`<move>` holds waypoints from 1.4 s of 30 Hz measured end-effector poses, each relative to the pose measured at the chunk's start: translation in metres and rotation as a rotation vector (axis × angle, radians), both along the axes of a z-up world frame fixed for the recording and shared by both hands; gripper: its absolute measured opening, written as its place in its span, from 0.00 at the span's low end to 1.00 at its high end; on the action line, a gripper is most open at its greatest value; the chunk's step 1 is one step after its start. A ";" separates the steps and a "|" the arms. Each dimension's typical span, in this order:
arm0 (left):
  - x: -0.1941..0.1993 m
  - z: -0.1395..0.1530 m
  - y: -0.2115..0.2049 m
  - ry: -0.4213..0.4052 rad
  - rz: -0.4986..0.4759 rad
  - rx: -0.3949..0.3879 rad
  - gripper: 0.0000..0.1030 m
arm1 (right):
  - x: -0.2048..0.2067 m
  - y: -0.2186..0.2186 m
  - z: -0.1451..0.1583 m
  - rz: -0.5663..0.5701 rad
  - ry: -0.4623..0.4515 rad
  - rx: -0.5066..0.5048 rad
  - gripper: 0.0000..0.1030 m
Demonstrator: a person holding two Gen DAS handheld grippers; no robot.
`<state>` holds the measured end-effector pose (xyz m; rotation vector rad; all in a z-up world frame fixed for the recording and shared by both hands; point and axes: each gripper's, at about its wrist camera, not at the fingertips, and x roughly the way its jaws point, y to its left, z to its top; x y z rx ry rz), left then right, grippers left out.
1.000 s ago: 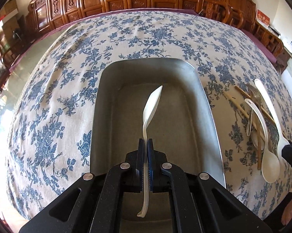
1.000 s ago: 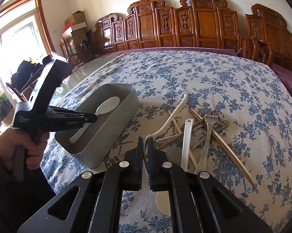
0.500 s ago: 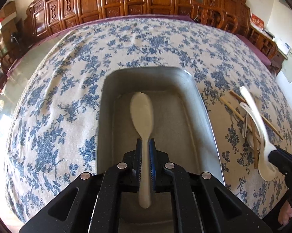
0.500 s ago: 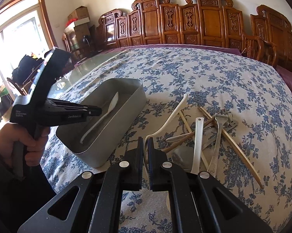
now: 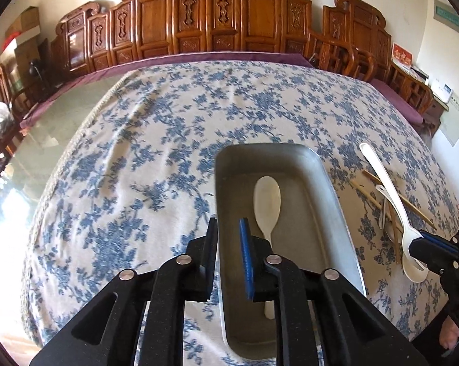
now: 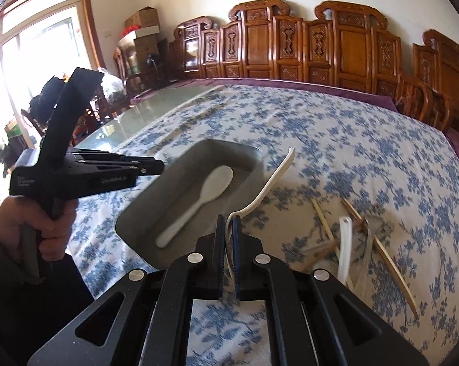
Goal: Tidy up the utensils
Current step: 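Lower the white utensil into the grey tray and open the right tool, then grasp the large white soup spoon with the right tool while the left tool reaches toward the chopsticks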
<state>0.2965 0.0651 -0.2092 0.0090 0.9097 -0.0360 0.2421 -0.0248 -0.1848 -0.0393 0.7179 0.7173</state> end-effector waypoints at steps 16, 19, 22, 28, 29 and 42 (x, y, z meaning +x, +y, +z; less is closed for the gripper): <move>0.003 0.004 0.038 -0.020 0.066 -0.004 0.14 | 0.021 0.076 -0.016 0.111 0.081 -0.022 0.06; 0.003 0.004 0.041 -0.021 0.072 -0.007 0.14 | 0.026 0.083 -0.024 0.116 0.110 -0.024 0.06; 0.002 0.004 0.042 -0.023 0.070 -0.007 0.14 | 0.028 0.087 -0.029 0.119 0.123 -0.028 0.07; 0.000 0.006 0.036 -0.024 0.057 0.003 0.14 | 0.028 0.081 -0.028 0.112 0.131 -0.011 0.08; 0.000 0.007 0.034 -0.027 0.053 0.004 0.15 | 0.029 0.079 -0.027 0.108 0.132 -0.004 0.10; -0.006 0.015 -0.012 -0.050 -0.047 -0.014 0.37 | 0.021 -0.027 0.004 -0.094 0.040 -0.010 0.13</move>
